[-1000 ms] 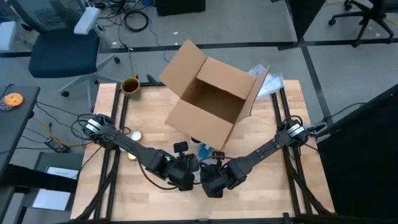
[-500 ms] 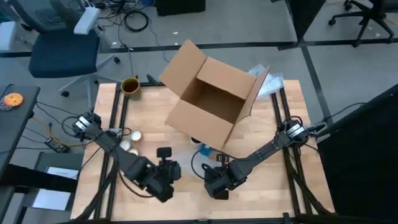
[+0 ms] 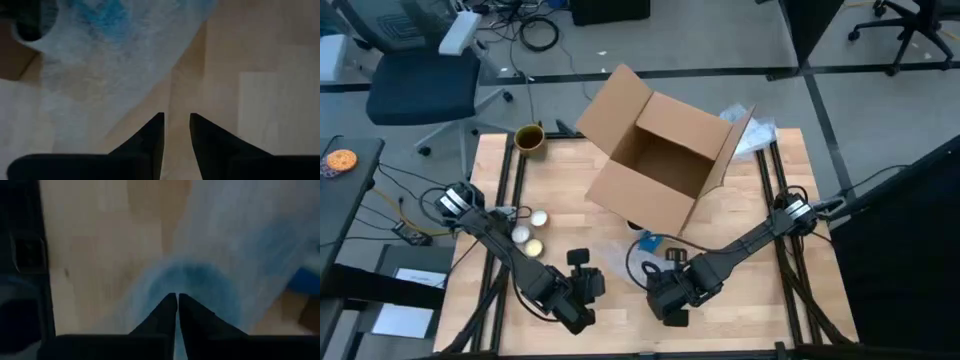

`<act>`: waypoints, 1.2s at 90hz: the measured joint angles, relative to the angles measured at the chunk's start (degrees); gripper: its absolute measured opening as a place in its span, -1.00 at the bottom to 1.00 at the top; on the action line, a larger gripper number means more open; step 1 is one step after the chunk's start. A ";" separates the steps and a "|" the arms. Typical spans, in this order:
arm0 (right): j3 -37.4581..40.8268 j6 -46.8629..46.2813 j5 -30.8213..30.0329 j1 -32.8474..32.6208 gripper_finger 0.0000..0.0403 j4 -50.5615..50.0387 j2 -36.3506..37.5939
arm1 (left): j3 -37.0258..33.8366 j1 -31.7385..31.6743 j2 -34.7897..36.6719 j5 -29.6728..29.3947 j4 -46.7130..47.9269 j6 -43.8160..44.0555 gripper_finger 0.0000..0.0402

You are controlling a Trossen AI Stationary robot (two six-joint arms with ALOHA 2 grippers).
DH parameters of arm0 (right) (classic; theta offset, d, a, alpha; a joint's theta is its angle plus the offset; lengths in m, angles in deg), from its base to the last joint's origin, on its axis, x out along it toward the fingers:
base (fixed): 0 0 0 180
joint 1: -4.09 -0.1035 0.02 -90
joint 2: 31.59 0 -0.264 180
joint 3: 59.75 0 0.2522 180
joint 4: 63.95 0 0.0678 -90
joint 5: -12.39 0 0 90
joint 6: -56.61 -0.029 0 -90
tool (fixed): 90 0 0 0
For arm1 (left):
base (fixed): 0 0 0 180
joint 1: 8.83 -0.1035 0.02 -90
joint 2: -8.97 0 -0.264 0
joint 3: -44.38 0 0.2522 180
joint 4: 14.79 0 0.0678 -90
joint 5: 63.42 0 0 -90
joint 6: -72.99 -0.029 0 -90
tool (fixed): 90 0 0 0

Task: Wrap mug
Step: Wrap the blue mug with the bubble wrap on the table

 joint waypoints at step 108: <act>14.19 8.37 11.75 -0.32 -1.00 8.65 -0.94 | -24.88 7.77 -0.27 -19.09 -27.13 -12.77 -0.45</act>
